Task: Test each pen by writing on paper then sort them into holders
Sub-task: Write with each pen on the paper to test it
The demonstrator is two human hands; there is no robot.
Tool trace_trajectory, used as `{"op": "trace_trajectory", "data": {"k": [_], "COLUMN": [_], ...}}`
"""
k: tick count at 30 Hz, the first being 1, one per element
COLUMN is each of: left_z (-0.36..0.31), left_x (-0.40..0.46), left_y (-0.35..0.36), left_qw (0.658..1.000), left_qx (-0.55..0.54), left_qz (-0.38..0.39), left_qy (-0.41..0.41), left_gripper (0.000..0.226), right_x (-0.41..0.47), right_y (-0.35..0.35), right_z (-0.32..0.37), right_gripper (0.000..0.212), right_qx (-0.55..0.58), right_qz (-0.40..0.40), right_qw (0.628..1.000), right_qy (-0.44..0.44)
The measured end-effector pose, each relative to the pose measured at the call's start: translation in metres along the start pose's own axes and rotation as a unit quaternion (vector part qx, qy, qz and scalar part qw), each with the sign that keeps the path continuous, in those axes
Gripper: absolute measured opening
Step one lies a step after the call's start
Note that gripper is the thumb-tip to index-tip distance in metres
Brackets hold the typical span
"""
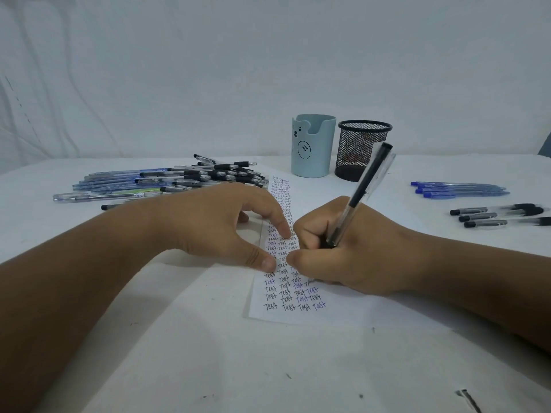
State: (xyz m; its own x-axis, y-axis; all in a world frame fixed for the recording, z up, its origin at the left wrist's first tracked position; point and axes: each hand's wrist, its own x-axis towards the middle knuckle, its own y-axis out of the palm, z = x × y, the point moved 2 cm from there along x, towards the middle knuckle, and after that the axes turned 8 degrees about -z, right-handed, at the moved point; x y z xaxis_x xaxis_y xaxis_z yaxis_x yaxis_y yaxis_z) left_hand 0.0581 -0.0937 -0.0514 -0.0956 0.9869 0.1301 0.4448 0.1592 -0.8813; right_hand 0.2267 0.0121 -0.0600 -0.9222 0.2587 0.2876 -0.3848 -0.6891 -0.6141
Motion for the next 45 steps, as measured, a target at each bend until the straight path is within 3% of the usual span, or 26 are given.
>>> {"op": "trace_trajectory", "data": {"k": [18,24,31,35,38,45], "left_z": [0.0,0.001,0.001,0.0,0.0,-0.001], "left_x": [-0.001,0.0,-0.001,-0.001,-0.002,-0.003], "left_y": [0.0,0.0,0.0,0.0,-0.001,0.0], "left_qw": [1.0,1.0,1.0,1.0,1.0,1.0], "left_qx": [-0.004,0.002,-0.001,0.0,0.001,-0.001], "left_qz": [-0.001,-0.001,-0.004,-0.005,-0.008,-0.019], "left_qy": [0.001,0.003,0.003,0.004,0.004,0.002], "left_gripper": [0.055,0.054,0.054,0.05,0.048,0.045], "right_x": [0.001,0.0,0.002,0.001,0.004,0.02], "right_y": [0.001,-0.003,0.0,-0.001,-0.006,-0.041], "right_z": [0.001,-0.003,-0.002,-0.005,-0.005,-0.015], "right_gripper": [0.045,0.043,0.044,0.046,0.041,0.031], "right_qx": [-0.038,0.007,-0.036,0.064,0.176,0.149], "right_qz": [-0.015,-0.001,-0.01,-0.021,-0.038,-0.187], "right_qw": [0.998,1.0,0.998,0.998,0.983,0.97], "right_qy": [-0.043,-0.01,-0.054,-0.007,0.04,0.054]}}
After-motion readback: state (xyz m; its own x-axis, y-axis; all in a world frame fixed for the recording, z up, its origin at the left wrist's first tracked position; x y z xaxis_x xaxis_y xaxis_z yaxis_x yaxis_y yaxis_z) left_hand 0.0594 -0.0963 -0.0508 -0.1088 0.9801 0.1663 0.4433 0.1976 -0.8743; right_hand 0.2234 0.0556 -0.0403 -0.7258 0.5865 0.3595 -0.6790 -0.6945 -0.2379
